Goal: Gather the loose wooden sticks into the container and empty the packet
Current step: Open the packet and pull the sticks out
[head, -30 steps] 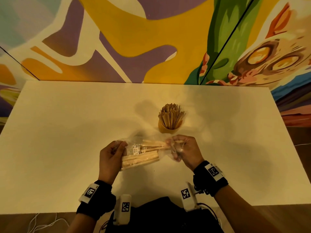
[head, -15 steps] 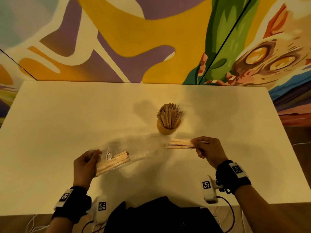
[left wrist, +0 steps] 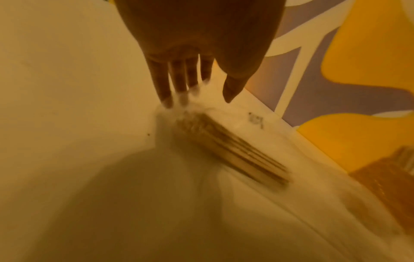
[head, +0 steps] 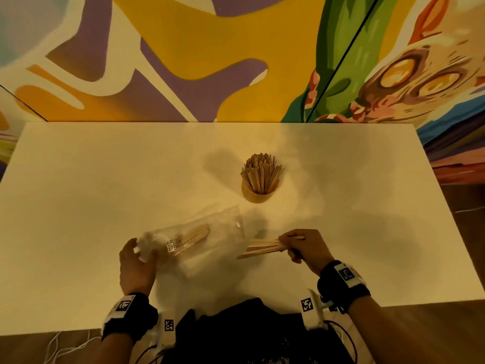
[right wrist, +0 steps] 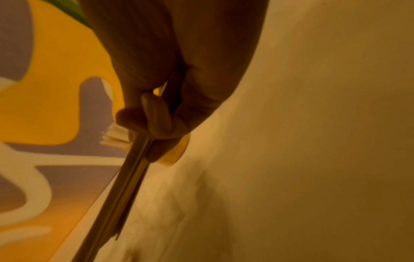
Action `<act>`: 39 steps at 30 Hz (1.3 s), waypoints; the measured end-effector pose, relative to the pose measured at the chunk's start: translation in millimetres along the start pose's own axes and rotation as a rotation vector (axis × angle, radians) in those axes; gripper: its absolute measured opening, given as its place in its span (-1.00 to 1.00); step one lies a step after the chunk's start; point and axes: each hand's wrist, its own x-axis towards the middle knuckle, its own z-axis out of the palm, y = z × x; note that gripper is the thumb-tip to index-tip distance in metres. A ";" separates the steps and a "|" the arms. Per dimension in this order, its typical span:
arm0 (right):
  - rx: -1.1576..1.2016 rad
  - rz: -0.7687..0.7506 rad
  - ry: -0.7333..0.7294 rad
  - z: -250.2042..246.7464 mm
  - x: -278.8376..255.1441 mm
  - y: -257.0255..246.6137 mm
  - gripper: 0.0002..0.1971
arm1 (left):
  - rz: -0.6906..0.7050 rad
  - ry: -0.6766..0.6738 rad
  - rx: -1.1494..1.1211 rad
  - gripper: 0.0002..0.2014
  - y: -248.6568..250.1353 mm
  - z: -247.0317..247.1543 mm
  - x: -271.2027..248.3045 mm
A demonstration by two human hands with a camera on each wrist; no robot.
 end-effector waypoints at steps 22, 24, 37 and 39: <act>0.127 -0.171 0.038 82.9 -9.3 -17.3 -0.70 | 0.195 -0.326 -0.458 -0.70 143.4 76.0 -75.8; 0.090 -0.256 0.138 77.5 -6.2 -21.9 -0.69 | 0.153 -0.417 -0.487 -0.68 145.4 78.3 -83.7; -0.126 -0.377 0.199 60.4 14.7 -40.8 -0.52 | 0.731 -0.619 0.403 -0.75 167.9 79.9 -89.4; -0.111 -0.384 0.206 61.1 15.5 -45.3 -0.51 | 0.733 -0.610 0.363 -0.80 169.6 85.8 -91.9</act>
